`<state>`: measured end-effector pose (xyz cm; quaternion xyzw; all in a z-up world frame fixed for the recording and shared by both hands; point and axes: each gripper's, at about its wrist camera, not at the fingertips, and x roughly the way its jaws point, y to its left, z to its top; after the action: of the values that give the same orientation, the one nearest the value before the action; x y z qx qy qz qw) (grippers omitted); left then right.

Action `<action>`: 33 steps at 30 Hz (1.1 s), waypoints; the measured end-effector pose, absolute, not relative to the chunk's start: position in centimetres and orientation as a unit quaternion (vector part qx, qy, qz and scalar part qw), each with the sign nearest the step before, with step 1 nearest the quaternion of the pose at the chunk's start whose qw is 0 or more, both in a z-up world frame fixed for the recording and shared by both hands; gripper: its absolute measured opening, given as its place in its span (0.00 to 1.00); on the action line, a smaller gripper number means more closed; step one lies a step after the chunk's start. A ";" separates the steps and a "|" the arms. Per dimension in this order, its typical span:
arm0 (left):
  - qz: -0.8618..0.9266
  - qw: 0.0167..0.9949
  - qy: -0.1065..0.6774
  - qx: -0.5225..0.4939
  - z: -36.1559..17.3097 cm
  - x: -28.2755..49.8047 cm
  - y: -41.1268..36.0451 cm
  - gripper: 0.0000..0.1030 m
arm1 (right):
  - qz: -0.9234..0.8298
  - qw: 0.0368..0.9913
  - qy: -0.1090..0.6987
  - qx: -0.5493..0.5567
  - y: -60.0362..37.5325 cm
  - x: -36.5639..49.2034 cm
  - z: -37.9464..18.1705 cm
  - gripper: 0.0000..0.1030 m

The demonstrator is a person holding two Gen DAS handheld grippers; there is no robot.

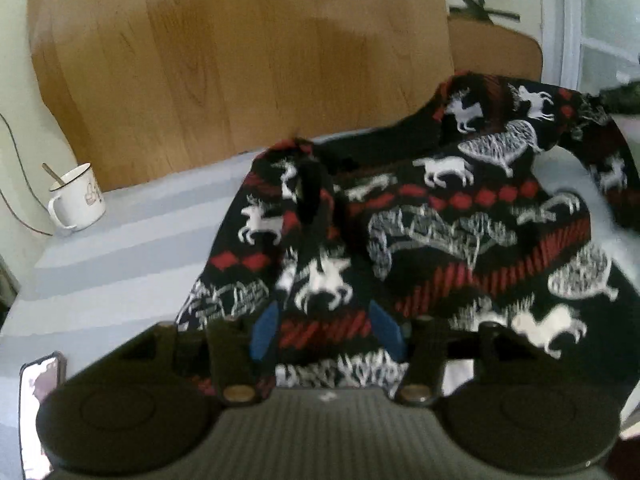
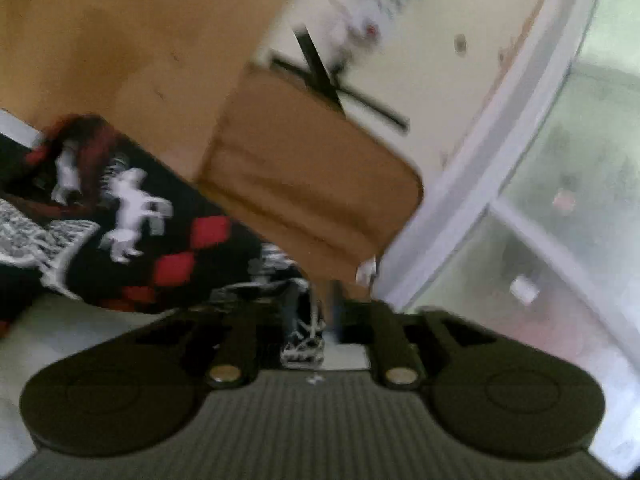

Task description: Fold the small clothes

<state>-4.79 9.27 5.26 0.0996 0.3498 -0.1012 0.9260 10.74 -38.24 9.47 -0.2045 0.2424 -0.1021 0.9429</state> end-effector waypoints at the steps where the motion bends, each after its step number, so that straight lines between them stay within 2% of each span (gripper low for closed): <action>1: -0.097 0.926 0.350 0.103 5.1 -5.2 9.2 0.51 | -0.090 0.949 0.240 -0.182 -38.2 9.8 9.5 0.34; 4: -0.090 0.926 0.355 0.093 5.1 -6.6 9.9 0.56 | -0.001 0.968 0.235 -0.090 -37.3 4.8 9.2 0.39; 7: -0.083 0.923 0.369 0.072 5.2 -7.5 11.3 0.57 | 0.138 0.955 0.262 -0.001 -35.2 -0.3 7.3 0.44; 12: -0.107 0.905 0.409 0.051 4.0 -8.4 12.1 0.56 | 0.240 0.916 0.321 0.018 -30.2 -4.6 2.6 0.50; 14: -0.106 0.900 0.420 0.052 3.2 -8.6 11.8 0.45 | 0.237 0.911 0.338 -0.001 -29.2 -5.1 1.2 0.49; 15: -0.108 0.896 0.428 0.048 2.8 -8.6 11.7 0.38 | 0.236 0.917 0.323 -0.002 -28.6 -5.7 0.9 0.38; 16: -0.113 0.893 0.434 0.043 2.4 -8.6 11.6 0.28 | 0.257 0.909 0.328 0.005 -28.4 -6.1 0.9 0.20; 17: -0.110 0.897 0.426 0.043 2.3 -8.9 11.4 0.19 | 0.265 0.906 0.330 0.012 -28.2 -6.0 1.1 0.15; 19: -0.113 0.898 0.421 0.056 2.5 -9.3 10.9 0.08 | 0.260 0.913 0.315 -0.002 -28.0 -6.7 2.3 0.14; 23: -0.161 0.896 0.413 0.028 4.2 -11.2 10.9 0.08 | 0.215 0.933 0.288 -0.011 -31.1 -8.8 5.4 0.10; 26: -0.220 0.887 0.405 0.005 4.9 -12.9 10.6 0.09 | 0.158 0.939 0.304 -0.029 -32.6 -9.6 5.8 0.08; 28: -0.227 0.882 0.412 0.016 4.3 -13.5 9.9 0.16 | 0.144 0.926 0.348 -0.026 -33.1 -8.8 4.6 0.07; 29: -0.222 0.883 0.413 0.034 3.8 -13.7 9.7 0.25 | 0.142 0.917 0.371 -0.024 -33.1 -8.2 3.8 0.09; 30: -0.212 0.886 0.411 0.045 3.5 -13.8 9.8 0.30 | 0.134 0.913 0.383 -0.037 -33.0 -7.7 3.4 0.11; 31: -0.199 0.890 0.408 0.049 3.4 -13.9 10.2 0.34 | 0.122 0.914 0.383 -0.056 -32.8 -7.3 3.5 0.14; 33: -0.181 0.900 0.397 0.028 4.1 -13.7 12.3 0.35 | 0.121 0.925 0.353 -0.063 -32.5 -6.2 5.1 0.21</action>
<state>-13.67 12.34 4.11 0.0277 0.3968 -0.1805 0.8996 -6.23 -32.47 5.09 -0.0633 0.3534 0.1211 0.9254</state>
